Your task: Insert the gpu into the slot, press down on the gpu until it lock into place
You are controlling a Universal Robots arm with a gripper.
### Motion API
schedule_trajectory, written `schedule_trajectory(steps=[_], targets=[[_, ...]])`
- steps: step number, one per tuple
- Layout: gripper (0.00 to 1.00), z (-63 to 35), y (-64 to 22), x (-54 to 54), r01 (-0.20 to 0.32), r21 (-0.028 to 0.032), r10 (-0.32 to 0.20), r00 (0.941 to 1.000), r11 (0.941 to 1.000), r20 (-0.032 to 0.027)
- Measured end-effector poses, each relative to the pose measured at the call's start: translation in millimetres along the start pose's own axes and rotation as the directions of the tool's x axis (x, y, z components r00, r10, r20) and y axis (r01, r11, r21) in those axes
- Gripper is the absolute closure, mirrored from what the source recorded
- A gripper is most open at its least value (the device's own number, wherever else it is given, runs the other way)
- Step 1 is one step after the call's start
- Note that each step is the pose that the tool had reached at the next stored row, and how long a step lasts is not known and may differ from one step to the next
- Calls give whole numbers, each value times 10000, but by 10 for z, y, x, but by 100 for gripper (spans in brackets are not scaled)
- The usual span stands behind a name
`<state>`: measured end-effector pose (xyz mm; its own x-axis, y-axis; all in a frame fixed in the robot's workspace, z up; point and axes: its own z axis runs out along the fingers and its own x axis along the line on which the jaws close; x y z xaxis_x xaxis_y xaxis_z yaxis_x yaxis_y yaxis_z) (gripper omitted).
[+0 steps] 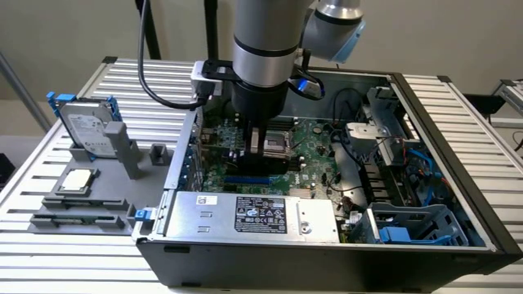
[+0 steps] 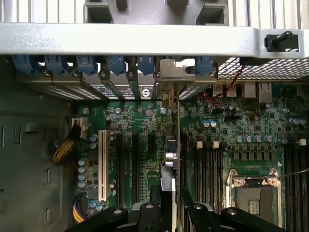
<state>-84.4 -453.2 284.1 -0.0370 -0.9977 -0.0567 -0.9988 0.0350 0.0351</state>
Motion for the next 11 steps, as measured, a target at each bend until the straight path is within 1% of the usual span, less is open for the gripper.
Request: schedule_trajectory(steps=[11], targets=[[74, 113, -4, 6, 21, -2, -21, 10000, 10000, 2]])
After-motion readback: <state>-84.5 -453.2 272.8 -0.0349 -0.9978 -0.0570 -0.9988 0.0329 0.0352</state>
